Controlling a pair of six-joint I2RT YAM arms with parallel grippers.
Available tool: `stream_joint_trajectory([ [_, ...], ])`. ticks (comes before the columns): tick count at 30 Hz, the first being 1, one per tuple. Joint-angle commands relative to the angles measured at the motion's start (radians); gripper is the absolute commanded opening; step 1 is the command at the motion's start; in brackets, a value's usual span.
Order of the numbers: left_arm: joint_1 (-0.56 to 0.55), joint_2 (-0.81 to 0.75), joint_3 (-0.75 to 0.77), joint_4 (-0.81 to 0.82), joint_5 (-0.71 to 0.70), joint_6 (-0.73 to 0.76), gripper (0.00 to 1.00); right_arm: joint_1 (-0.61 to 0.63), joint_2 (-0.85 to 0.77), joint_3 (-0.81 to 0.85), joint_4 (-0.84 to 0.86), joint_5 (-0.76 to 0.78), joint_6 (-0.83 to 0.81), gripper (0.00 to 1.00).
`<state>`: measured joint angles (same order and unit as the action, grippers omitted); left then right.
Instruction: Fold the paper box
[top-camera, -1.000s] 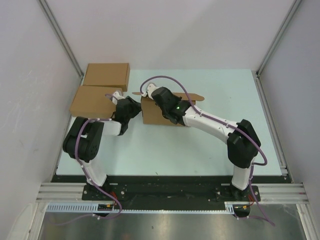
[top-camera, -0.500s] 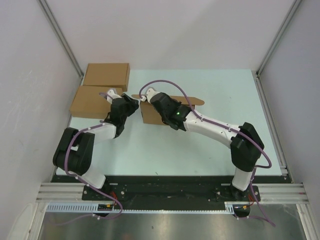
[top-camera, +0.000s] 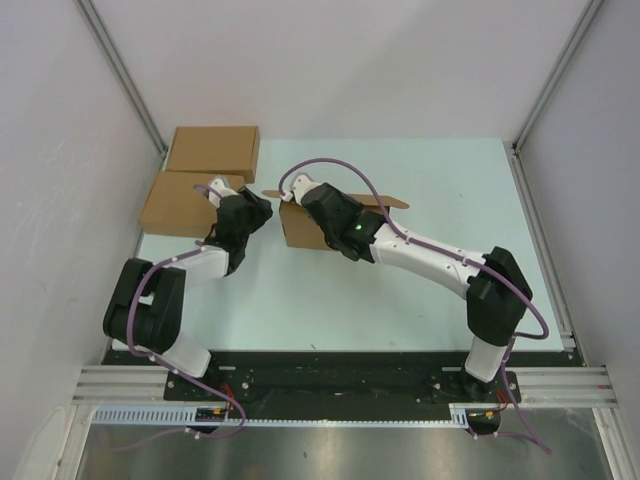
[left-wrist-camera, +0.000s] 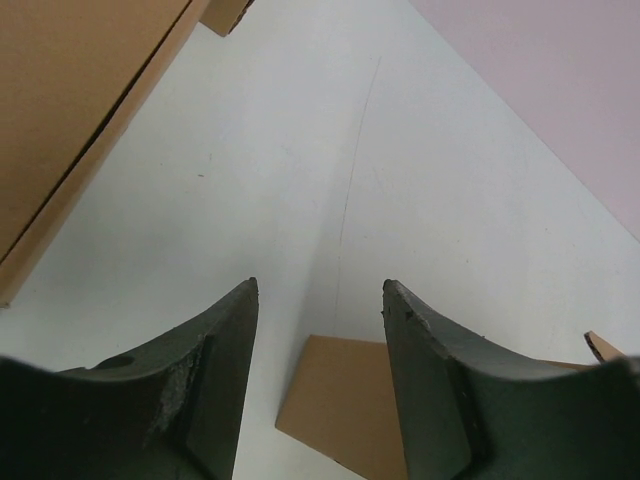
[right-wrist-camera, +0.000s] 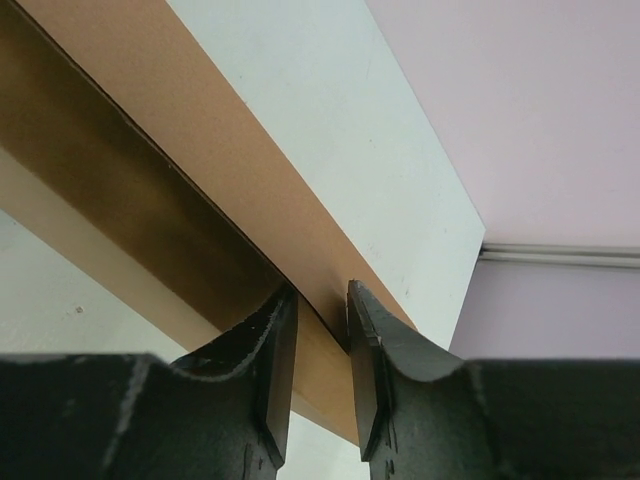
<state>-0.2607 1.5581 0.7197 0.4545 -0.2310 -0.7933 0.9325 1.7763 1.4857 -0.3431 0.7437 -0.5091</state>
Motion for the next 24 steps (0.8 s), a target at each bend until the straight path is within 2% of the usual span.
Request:
stream_joint_trajectory([
  [1,0.015,-0.050,0.018,0.004,-0.014,0.032,0.58,0.014,-0.074,0.008,-0.014,0.008,0.000,0.33],
  [10,0.029,-0.079,0.038,-0.008,-0.022,0.045,0.59,0.061,-0.141,0.038,-0.053,0.039,-0.014,0.39],
  [17,0.046,-0.113,0.047,-0.020,-0.036,0.069,0.60,0.075,-0.251,0.061,-0.092,0.055,-0.003,0.50],
  [19,0.054,-0.133,0.044,-0.025,-0.062,0.072,0.61,0.030,-0.302,0.058,-0.108,0.046,0.030,0.54],
  [20,0.055,-0.141,0.040,-0.031,-0.074,0.072,0.61,0.002,-0.317,0.059,-0.152,0.030,0.100,0.54],
  [24,0.078,-0.188,0.038,-0.051,-0.126,0.075,0.62,-0.167,-0.403,0.019,-0.240,-0.134,0.244,0.59],
])
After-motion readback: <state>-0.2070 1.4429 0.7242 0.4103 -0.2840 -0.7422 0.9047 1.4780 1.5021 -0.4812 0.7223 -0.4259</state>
